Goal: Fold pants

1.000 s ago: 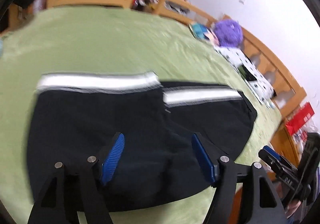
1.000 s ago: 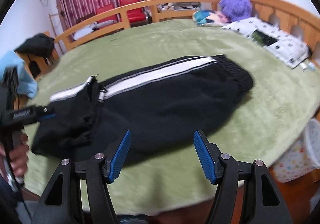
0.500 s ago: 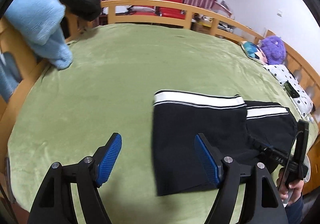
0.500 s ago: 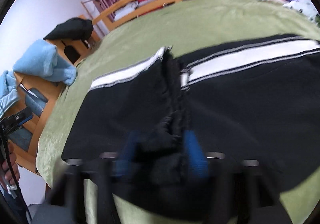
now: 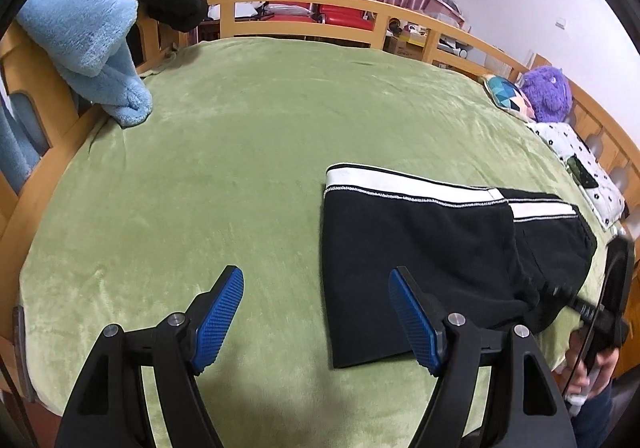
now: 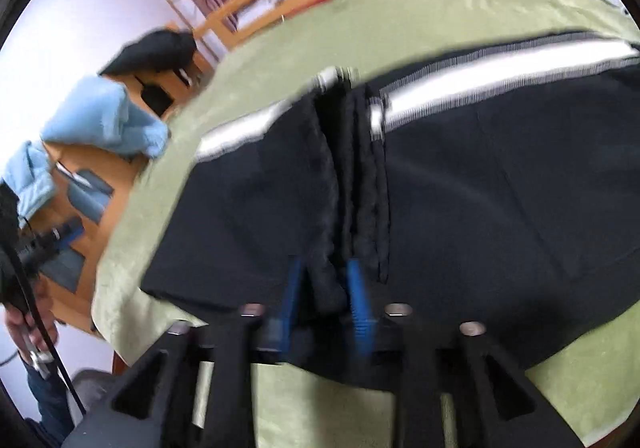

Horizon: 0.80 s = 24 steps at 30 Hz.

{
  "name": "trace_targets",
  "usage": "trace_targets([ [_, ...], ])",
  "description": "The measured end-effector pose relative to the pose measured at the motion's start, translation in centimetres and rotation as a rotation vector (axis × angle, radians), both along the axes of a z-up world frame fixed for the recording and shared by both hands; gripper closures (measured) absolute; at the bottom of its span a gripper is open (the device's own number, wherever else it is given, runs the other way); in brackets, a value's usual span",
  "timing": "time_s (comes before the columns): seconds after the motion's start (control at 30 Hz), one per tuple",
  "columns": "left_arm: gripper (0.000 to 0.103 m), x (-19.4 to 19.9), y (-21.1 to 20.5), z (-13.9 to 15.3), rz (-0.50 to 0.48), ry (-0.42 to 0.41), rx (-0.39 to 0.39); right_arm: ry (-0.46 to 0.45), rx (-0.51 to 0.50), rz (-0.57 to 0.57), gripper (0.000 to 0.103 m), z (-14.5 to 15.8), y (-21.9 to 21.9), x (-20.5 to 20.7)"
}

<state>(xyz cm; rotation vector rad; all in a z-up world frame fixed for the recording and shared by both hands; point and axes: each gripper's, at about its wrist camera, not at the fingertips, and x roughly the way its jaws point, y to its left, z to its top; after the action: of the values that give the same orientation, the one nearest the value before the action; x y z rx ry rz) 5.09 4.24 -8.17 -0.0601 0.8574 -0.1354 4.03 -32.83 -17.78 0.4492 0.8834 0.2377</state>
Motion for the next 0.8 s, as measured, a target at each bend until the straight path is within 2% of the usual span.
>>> trace_targets([
  [0.03,0.029,0.0,-0.1,0.0,-0.002,-0.002,0.002,-0.016,-0.021,-0.021,0.028,0.2,0.0,0.4],
  [0.13,0.029,0.4,-0.5,-0.3,-0.005,0.001,-0.002,0.029,-0.03,-0.003,0.028,-1.3,0.3,3.1],
  [0.23,0.029,0.9,-0.8,-0.8,-0.005,0.011,-0.013,0.109,-0.011,-0.001,0.036,-3.8,0.7,5.7],
  [0.27,0.029,1.2,-1.0,-1.1,-0.005,0.02,-0.017,0.093,-0.034,0.013,0.058,-3.8,1.3,6.0],
  [0.3,0.029,1.3,-1.2,-1.3,-0.004,0.029,-0.018,0.074,-0.033,0.038,0.084,-3.4,1.6,6.0],
  [0.37,0.029,1.4,-1.5,-1.5,-0.008,0.042,-0.023,-0.013,0.05,0.032,0.087,-1.9,0.4,5.1],
  [0.4,0.029,1.4,-1.7,-1.5,-0.014,0.046,-0.026,-0.055,0.159,0.007,0.087,-1.1,-1.3,4.2],
  [0.47,0.029,1.4,-2.0,-1.4,-0.017,0.047,-0.021,-0.057,0.231,-0.023,0.088,-1.0,-2.9,3.6],
  [0.53,0.029,1.3,-2.5,-1.3,-0.021,0.047,-0.016,-0.002,0.136,-0.031,0.087,-2.2,-2.8,3.7],
  [0.6,0.029,1.1,-3.4,-1.3,-0.03,0.049,-0.012,0.098,0.087,-0.001,0.08,-4.4,-2.1,4.3],
  [0.63,0.029,1.0,-3.6,-1.2,-0.033,0.05,-0.007,0.105,0.077,0.007,0.08,-4.7,-2.0,4.2],
  [0.67,0.029,0.9,-3.9,-1.3,-0.037,0.049,0.0,0.085,0.075,0.01,0.079,-4.4,-2.1,3.8],
  [0.73,0.029,0.5,-4.3,-1.5,-0.043,0.044,0.017,0.052,0.056,-0.004,0.067,-3.1,-2.4,2.6],
  [0.77,0.029,0.4,-4.4,-1.6,-0.043,0.043,0.019,0.029,0.033,-0.014,0.056,-2.5,-2.6,1.8],
  [0.8,0.029,0.4,-4.5,-2.0,-0.041,0.045,0.015,-0.006,0.002,-0.019,0.053,-1.8,-2.9,0.8],
])
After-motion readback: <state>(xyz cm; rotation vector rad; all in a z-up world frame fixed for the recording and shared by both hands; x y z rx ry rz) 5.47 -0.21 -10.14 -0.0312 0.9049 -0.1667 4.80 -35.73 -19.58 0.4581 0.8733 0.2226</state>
